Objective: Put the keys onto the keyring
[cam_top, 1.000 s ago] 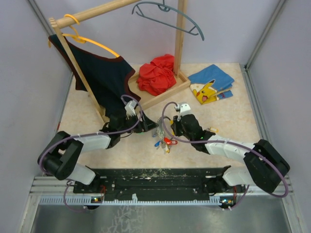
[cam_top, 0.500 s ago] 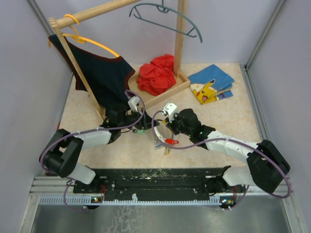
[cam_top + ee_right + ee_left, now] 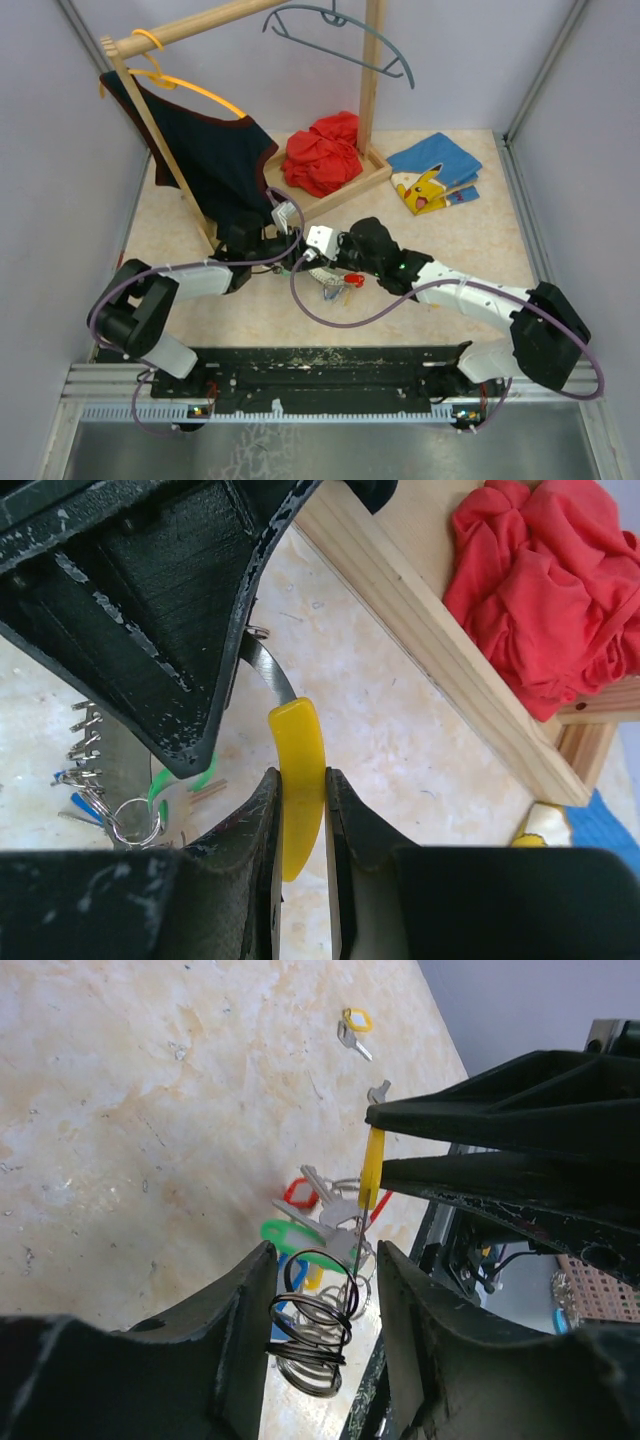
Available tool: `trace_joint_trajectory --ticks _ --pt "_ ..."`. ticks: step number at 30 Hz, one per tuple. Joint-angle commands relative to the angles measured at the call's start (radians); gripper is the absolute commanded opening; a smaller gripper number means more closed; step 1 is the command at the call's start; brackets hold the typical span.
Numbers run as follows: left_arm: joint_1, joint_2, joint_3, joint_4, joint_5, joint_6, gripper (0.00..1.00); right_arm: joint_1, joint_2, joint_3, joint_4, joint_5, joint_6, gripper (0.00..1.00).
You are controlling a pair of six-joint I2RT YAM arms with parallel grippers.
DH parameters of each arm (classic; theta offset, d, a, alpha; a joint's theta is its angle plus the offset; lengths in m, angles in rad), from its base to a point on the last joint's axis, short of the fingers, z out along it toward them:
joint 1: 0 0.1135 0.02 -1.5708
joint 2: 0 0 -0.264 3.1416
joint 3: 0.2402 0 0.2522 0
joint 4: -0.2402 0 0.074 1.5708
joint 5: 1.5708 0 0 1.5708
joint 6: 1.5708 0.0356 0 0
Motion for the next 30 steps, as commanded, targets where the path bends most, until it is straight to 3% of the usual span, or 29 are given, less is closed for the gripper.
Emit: trace_joint_trajectory --ticks 1,4,7,9,13,15,18,22,24,30 --pt "0.004 0.025 0.032 0.021 0.057 0.042 0.47 0.025 0.007 0.078 -0.014 0.056 -0.116 0.00" --pt "0.005 0.024 0.033 0.017 0.063 0.053 0.36 0.038 0.002 0.084 -0.021 0.082 -0.149 0.00" --pt "0.005 0.015 0.029 0.027 0.074 0.062 0.11 0.039 0.003 0.104 -0.041 0.095 -0.150 0.00" --pt "0.004 0.000 0.018 0.051 0.074 0.069 0.01 0.040 -0.001 0.120 -0.061 0.092 -0.117 0.01" --pt "0.003 -0.047 -0.030 0.135 0.039 0.103 0.00 0.040 -0.065 0.114 -0.065 0.056 -0.007 0.34" --pt "0.004 -0.077 -0.058 0.171 0.003 0.140 0.00 0.042 -0.118 0.106 -0.080 0.038 0.048 0.43" --pt "0.002 -0.130 -0.101 0.249 -0.031 0.196 0.00 0.040 -0.182 0.082 -0.079 0.039 0.123 0.45" --pt "-0.016 -0.225 -0.200 0.470 -0.071 0.260 0.00 0.040 -0.269 0.023 -0.033 0.027 0.238 0.47" --pt "-0.023 -0.238 -0.219 0.492 -0.123 0.317 0.00 0.039 -0.299 -0.018 0.023 0.012 0.286 0.47" --pt "-0.024 -0.236 -0.233 0.551 -0.005 0.373 0.00 -0.023 -0.281 -0.118 0.119 -0.063 0.336 0.56"
